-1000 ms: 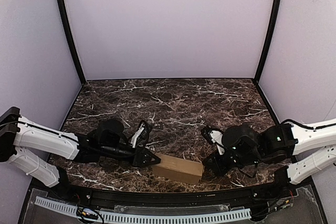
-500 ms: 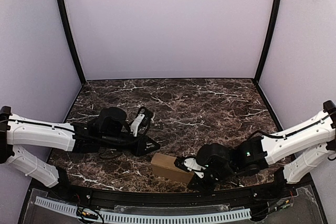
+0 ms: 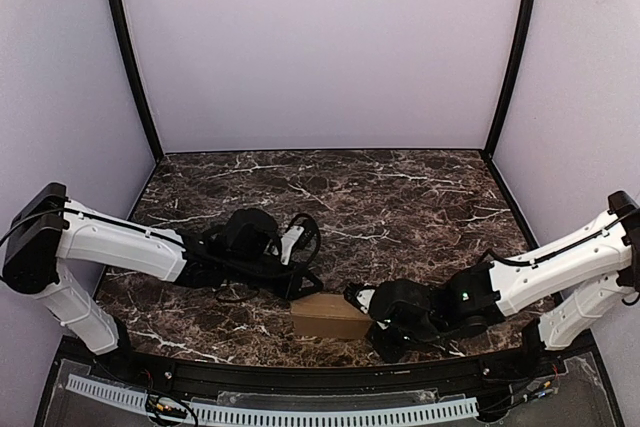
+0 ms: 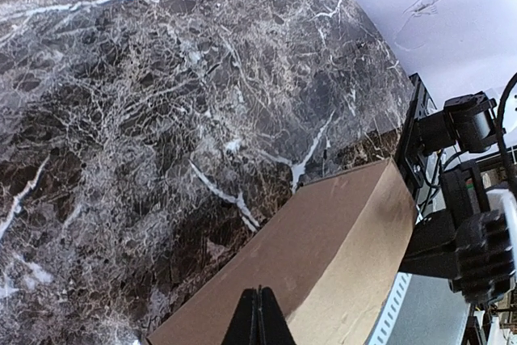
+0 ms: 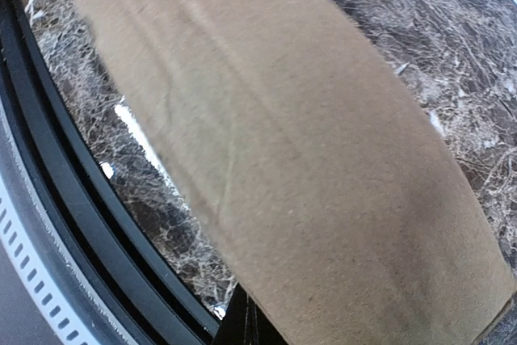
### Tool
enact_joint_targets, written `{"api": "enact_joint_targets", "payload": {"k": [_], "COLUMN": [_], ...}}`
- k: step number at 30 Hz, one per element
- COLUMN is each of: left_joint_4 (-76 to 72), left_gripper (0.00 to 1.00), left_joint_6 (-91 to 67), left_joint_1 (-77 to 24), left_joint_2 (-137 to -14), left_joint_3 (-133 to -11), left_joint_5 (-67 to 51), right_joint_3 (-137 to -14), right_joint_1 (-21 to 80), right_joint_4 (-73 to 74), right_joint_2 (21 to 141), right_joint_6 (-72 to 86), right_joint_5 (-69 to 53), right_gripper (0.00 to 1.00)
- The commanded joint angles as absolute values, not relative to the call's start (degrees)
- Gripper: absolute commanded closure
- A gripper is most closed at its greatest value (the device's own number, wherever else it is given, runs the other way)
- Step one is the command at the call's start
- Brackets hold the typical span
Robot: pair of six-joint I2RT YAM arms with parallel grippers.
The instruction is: Fold the paper box
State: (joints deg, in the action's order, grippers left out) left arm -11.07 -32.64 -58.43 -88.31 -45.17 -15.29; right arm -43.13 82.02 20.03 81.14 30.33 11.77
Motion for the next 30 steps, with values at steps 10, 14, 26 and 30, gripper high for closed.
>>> {"api": "enact_joint_targets", "payload": {"k": [10, 14, 26, 30], "left_joint_4": [-13.24, -13.31, -12.27, -11.57], "left_gripper": [1.0, 1.0, 1.0, 1.0], "left_joint_6": [-34.21, -34.65, -35.89, -35.77], "left_joint_1": [-58.46, -58.47, -58.45, -58.49], "left_joint_2": [-89.1, -87.45, -81.61, -80.65], "left_joint_3": [-44.32, -42.44, -36.41, -36.09], "left_joint_5": [-18.35, -17.75, -12.42, -11.63], "right_joint_3": [-43.29, -43.15, -43.77, -39.78], "right_joint_1": [75.0, 71.3, 64.64, 62.13], "right_joint_4": [11.6, 3.78, -12.02, -19.01], "right_joint_2": [85.19, 86.3, 92.68, 93.05], "right_joint_6": [36.63, 34.5, 33.37, 34.58], "right_joint_5": [19.77, 16.84, 3.61, -2.66], "right_gripper": [1.0, 1.0, 1.0, 1.0]}}
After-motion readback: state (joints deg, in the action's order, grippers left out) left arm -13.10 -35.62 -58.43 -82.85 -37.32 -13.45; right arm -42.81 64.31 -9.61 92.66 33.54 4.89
